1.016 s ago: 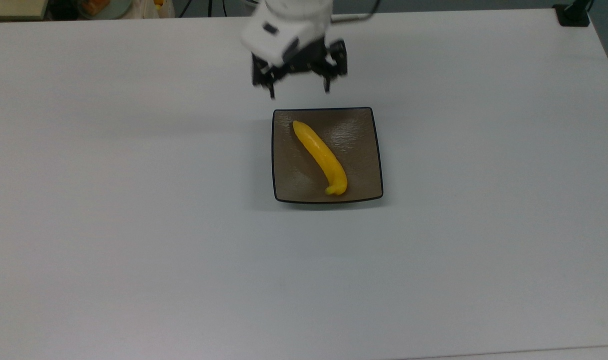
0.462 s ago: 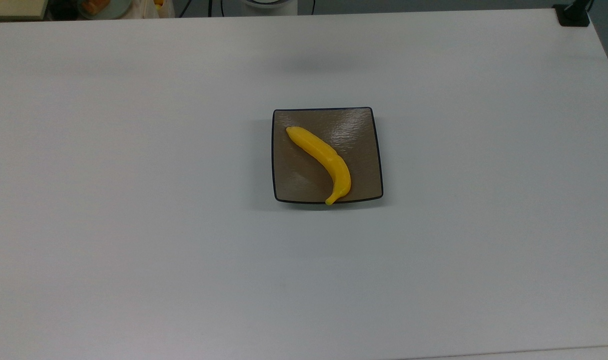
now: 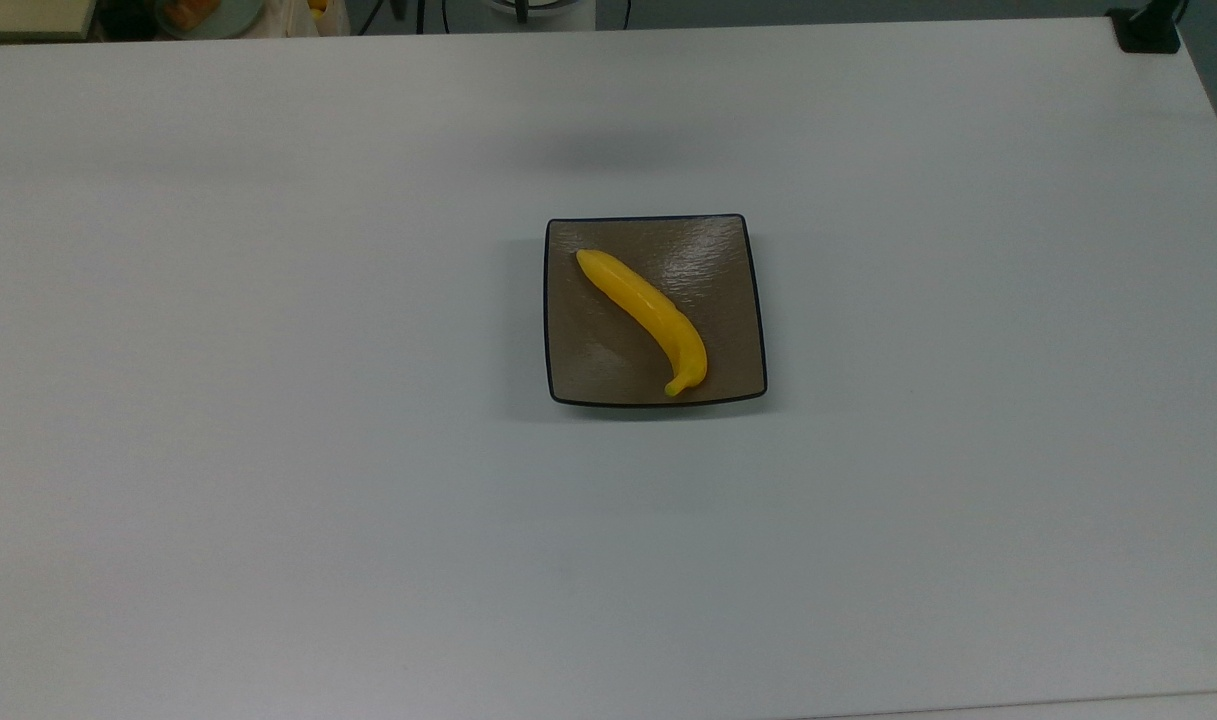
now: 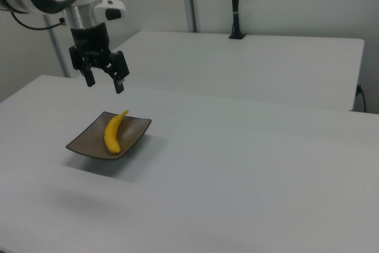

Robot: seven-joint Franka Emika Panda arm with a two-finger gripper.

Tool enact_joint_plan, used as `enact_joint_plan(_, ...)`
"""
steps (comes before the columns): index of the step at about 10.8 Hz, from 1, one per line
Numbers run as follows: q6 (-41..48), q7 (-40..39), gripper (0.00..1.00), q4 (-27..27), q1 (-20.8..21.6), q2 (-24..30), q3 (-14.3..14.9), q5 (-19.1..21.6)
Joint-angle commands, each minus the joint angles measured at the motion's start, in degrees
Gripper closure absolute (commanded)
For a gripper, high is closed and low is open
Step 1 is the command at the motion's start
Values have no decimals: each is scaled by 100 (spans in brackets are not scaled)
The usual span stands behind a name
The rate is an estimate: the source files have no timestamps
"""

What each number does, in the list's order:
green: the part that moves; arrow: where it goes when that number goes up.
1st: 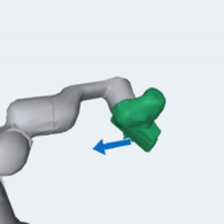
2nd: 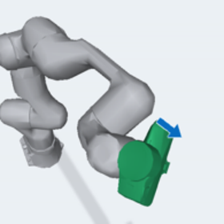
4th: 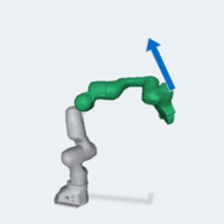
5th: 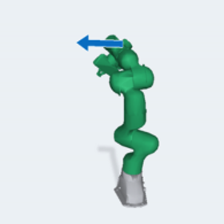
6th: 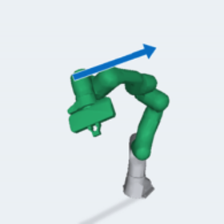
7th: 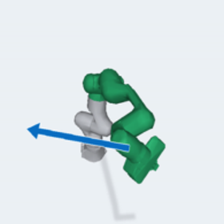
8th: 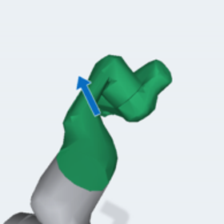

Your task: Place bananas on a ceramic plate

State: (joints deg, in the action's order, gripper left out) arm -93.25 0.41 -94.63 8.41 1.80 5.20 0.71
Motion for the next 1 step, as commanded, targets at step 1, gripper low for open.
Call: enact_joint_plan(1,-97,-94,0,-65,20,40,-123,96)
